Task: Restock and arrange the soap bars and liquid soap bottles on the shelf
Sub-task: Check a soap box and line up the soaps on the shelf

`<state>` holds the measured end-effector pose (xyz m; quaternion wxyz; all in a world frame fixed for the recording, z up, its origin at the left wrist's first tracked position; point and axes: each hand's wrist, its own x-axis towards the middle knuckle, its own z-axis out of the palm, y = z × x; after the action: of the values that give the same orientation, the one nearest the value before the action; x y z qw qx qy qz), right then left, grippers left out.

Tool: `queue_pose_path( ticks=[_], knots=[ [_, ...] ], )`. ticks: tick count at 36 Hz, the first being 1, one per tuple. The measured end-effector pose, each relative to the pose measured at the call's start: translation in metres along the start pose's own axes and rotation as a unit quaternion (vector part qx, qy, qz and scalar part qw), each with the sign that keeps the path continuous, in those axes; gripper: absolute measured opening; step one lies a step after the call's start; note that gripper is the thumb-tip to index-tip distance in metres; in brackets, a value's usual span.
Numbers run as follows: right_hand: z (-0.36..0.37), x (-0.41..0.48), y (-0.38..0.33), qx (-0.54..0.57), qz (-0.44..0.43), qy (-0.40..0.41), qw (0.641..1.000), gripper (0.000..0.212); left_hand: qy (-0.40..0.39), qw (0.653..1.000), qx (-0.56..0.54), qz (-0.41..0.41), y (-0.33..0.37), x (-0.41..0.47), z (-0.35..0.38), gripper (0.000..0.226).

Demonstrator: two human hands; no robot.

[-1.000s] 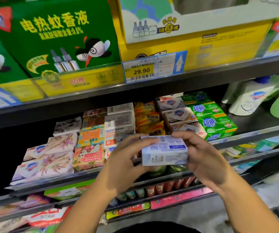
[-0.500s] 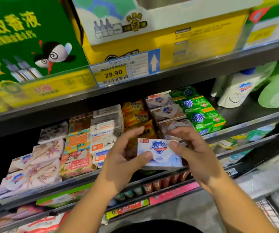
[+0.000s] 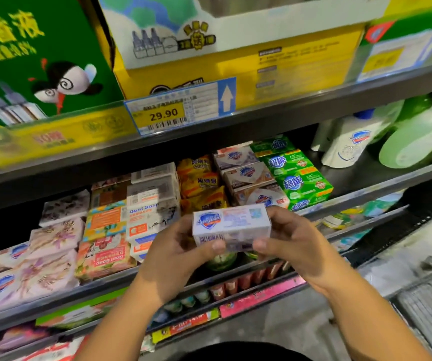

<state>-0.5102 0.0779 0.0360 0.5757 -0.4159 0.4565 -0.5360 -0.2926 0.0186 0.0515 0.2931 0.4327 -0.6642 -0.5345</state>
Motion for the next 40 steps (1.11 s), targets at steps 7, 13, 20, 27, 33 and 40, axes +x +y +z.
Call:
queue_pose_path(
  ticks=[7,13,20,27,33,40],
  knots=[
    [0.002,0.002,0.014,-0.03,-0.061,0.028,0.997,0.046,0.038,0.993,-0.107,-0.03,0.008,-0.012,0.015,0.033],
    [0.019,0.001,0.033,-0.11,-0.022,-0.008,0.994,0.073,0.101,0.993,-0.02,0.052,0.019,-0.016,0.016,0.046],
    [0.03,-0.01,0.039,-0.091,0.009,-0.018,0.996,0.086,0.064,0.993,-0.047,0.083,0.023,-0.014,0.034,0.069],
    [-0.021,-0.019,0.022,-0.065,-0.034,0.08,0.994,0.109,0.05,0.997,0.01,0.057,0.01,-0.013,0.018,0.069],
    [-0.011,-0.019,0.002,-0.022,-0.107,0.091,0.99,0.089,-0.045,0.994,0.103,0.007,-0.011,-0.016,0.03,0.074],
    [0.013,-0.018,0.013,-0.201,-0.108,0.056,0.972,0.081,-0.056,0.991,0.121,-0.019,-0.021,-0.012,0.037,0.073]
  ],
)
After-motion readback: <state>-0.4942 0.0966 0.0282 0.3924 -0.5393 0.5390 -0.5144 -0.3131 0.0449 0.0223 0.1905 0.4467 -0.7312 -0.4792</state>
